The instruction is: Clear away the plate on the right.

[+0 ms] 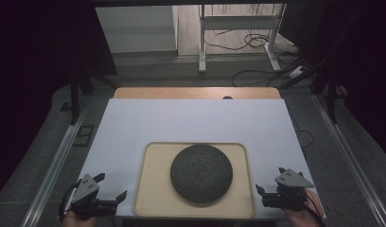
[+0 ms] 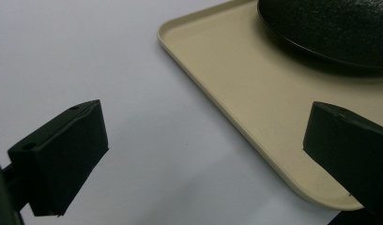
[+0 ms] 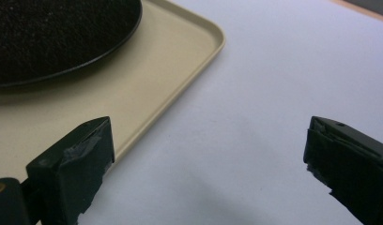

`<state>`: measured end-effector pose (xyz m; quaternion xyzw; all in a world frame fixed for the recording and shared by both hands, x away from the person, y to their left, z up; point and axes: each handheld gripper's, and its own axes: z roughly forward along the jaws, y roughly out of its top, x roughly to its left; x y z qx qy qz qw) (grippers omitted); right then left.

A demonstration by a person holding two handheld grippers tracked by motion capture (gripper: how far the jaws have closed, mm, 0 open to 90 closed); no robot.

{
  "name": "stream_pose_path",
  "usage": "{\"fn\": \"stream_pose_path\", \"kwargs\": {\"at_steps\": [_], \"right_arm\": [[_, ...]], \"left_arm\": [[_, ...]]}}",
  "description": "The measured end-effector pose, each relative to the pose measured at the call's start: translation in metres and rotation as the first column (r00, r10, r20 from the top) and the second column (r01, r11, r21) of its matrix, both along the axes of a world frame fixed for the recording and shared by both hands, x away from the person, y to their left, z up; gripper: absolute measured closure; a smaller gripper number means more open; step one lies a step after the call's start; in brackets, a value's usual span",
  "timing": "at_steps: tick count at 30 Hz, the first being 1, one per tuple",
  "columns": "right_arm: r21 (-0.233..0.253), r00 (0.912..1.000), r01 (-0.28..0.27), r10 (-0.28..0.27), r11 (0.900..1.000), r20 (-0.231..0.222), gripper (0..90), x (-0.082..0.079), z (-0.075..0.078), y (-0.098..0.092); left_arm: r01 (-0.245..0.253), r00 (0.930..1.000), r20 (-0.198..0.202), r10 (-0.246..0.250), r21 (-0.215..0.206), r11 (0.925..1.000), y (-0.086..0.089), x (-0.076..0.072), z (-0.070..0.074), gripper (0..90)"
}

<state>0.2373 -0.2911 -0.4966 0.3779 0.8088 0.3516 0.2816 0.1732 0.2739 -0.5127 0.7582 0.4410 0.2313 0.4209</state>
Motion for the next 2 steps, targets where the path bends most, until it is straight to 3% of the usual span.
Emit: {"fn": "stream_pose_path", "kwargs": {"at_steps": [2], "right_arm": [[0.0,1.0,0.004,-0.004,1.0,-0.003,2.2,0.0006,-0.0007,-0.0008]], "left_arm": [[-0.002,1.0,0.0,0.002,0.0,1.0,0.0,0.0004,0.0,0.0]]}}
